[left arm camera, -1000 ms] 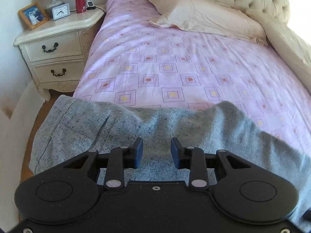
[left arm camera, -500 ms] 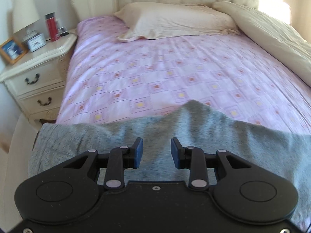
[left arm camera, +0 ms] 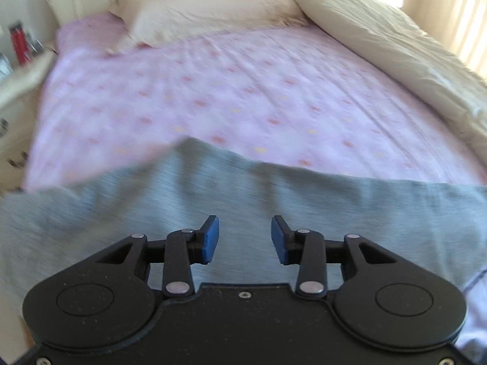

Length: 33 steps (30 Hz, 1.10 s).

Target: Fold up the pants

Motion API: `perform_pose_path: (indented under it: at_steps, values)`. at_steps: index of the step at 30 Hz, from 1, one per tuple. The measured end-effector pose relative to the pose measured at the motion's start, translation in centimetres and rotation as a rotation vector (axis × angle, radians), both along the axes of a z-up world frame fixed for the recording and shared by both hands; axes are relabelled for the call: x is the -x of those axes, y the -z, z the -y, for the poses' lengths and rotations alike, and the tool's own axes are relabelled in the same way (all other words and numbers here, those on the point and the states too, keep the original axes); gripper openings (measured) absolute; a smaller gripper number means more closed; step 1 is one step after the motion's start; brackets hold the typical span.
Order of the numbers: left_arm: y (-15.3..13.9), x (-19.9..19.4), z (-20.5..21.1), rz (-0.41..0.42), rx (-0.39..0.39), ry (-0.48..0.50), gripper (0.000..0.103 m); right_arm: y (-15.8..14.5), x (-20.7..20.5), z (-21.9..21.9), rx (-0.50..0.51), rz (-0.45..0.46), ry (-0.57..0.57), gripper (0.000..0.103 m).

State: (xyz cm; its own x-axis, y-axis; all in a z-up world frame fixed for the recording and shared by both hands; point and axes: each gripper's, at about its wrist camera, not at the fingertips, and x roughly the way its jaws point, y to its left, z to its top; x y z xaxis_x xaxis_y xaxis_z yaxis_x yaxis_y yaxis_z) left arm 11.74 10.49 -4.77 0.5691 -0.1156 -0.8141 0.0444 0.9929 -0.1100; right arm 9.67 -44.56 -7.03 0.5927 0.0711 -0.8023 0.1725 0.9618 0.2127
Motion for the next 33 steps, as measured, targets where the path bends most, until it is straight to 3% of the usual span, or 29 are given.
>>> perform_pose_path:
  at_steps: [3,7,11,13,18,24,25,26,27,30,33]
  values:
    - [1.8,-0.1,2.6,-0.05,0.021,0.037,0.048,1.2,1.1,0.7,0.038,0.041,0.019,0.024]
    - [4.5,-0.1,5.5,-0.102,-0.07,0.084,0.048,1.8,2.4,0.9,0.026,0.096,-0.007,0.024]
    - [5.3,0.9,7.2,-0.047,-0.189,0.136,0.049,2.7,2.5,0.2,0.126,0.087,-0.04,0.024]
    - [5.4,1.0,7.3,-0.047,-0.195,0.139,0.049,3.0,2.4,0.2,0.165,0.1,-0.034,0.024]
    - [5.4,0.2,6.1,-0.076,-0.122,0.103,0.05,4.4,1.6,0.9,0.094,0.069,-0.055,0.035]
    - [5.4,0.3,6.6,-0.066,-0.138,0.108,0.051,4.8,1.1,2.0,-0.021,0.081,-0.016,0.037]
    - [5.4,0.3,6.5,-0.065,-0.137,0.107,0.051,4.7,1.1,1.9,-0.033,0.092,-0.031,0.026]
    - [5.4,0.3,6.4,-0.064,-0.132,0.105,0.051,4.4,1.1,1.6,-0.034,0.095,-0.057,0.008]
    - [5.4,0.3,6.3,-0.066,-0.125,0.099,0.051,4.0,1.2,0.9,-0.005,0.103,-0.085,0.007]
    - [4.9,0.2,6.1,-0.07,-0.101,0.073,0.049,2.5,1.5,-1.5,0.276,0.146,-0.143,0.007]
    - [3.8,0.3,6.0,-0.038,-0.05,0.045,0.049,3.4,0.6,0.1,0.187,0.095,-0.103,0.007]
